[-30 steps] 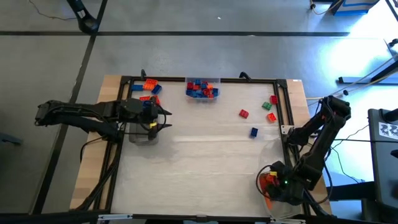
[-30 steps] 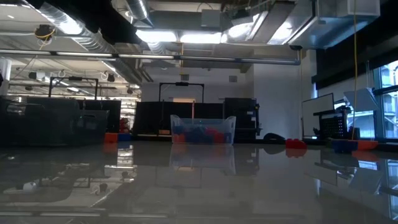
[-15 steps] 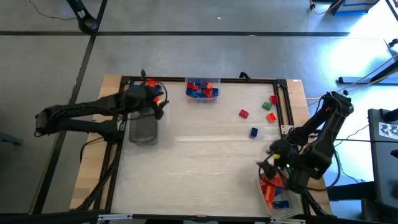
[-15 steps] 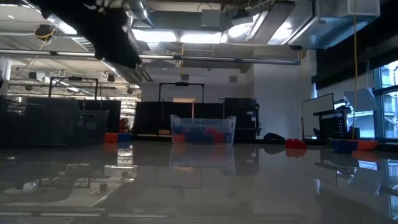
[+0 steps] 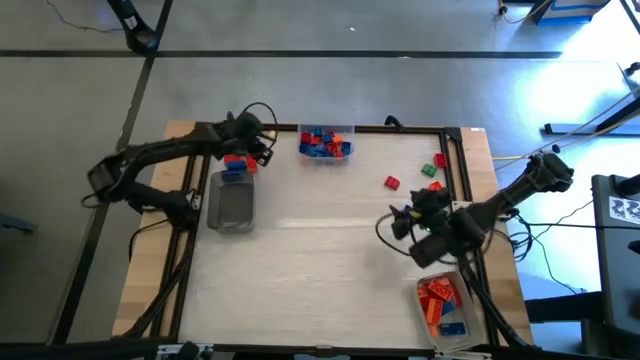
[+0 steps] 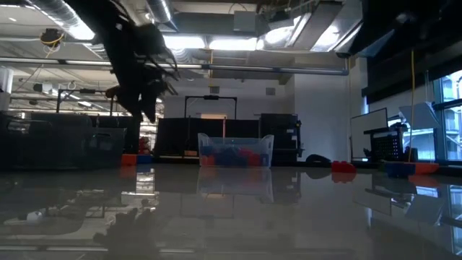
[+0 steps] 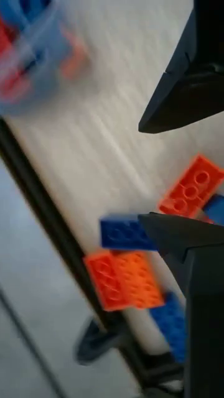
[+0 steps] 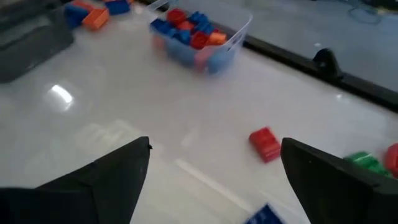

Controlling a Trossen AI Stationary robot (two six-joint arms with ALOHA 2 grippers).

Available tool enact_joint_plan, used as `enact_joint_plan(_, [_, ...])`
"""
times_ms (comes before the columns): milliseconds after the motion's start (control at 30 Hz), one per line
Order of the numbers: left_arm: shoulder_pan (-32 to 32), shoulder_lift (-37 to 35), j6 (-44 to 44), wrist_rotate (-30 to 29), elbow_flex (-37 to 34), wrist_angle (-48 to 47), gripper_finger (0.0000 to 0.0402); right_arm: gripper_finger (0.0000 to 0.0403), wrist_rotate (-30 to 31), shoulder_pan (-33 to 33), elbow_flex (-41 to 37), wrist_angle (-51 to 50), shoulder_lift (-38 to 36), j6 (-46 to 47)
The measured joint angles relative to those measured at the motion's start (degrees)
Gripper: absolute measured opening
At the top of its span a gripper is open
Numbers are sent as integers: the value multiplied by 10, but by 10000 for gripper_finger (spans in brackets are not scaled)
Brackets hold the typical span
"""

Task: Sort blocks by size
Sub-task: Put the orange 8 stud game piece into the gray bin

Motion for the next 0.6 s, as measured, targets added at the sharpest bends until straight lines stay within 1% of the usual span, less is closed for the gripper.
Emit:
enact_joint_plan(133, [30,65,-28,11,42,-62,196,358,14,-44,-14,50,0,-26])
enact_joint_plan(233, [48,106,-37,32,54,-73,188,358,14,-64,-21,77,0,-52])
enact_joint_plan(400, [65,154,-46,77,55,-82,187,358,15,-74,-34,106,0,-86])
enact_joint_plan(600, [65,198,-54,86,55,-104,186,358,15,-72,-39,108,0,-93])
